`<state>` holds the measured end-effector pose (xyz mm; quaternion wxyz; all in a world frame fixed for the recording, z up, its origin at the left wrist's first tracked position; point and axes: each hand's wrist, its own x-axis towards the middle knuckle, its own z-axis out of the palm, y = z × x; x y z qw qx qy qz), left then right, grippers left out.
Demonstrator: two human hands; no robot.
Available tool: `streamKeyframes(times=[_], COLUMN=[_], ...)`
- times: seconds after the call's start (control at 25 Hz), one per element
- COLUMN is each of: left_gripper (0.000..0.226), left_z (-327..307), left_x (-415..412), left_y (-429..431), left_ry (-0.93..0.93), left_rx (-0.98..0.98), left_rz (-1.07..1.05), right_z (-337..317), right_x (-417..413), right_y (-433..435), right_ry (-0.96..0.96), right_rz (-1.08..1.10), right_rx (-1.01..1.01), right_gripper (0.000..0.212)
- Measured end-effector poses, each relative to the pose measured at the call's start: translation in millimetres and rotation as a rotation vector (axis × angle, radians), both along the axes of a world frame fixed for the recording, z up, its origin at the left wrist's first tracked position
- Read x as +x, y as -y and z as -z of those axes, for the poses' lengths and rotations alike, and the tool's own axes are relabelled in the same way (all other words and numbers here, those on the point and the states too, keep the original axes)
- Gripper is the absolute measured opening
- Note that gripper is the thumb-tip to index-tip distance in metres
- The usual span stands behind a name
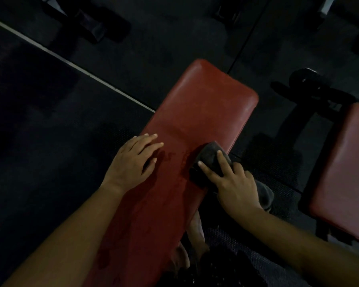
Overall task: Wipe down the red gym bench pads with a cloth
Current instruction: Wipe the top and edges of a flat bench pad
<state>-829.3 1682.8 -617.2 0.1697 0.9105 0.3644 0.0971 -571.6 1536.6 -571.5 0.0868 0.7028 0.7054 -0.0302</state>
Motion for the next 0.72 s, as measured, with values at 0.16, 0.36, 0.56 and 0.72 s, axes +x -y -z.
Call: streamKeyframes(times=[0.16, 0.36, 0.56, 0.72], left_gripper=[0.046, 0.047, 0.05, 0.051], left_z=[6, -1, 1, 3], left_x=[-7, -18, -48, -51], left_y=[13, 14, 42, 52], left_ry=[-0.042, -0.037, -0.098, -0.061], left_rx=[-0.058, -0.104, -0.042, -0.115], left_rz=[-0.004, -0.056, -0.07, -0.114], right_z=[-1, -9, -6, -2], right_x=[-37, -66, -81, -73], right_y=[-64, -144, -163, -129], right_ry=[0.025, -0.002, 0.093, 0.07], right_rz=[-0.028, -0.122, -0.328, -0.325], right_rx=[-0.008, -0.055, -0.031, -0.048], right_gripper=[0.066, 0.053, 0.053, 0.058])
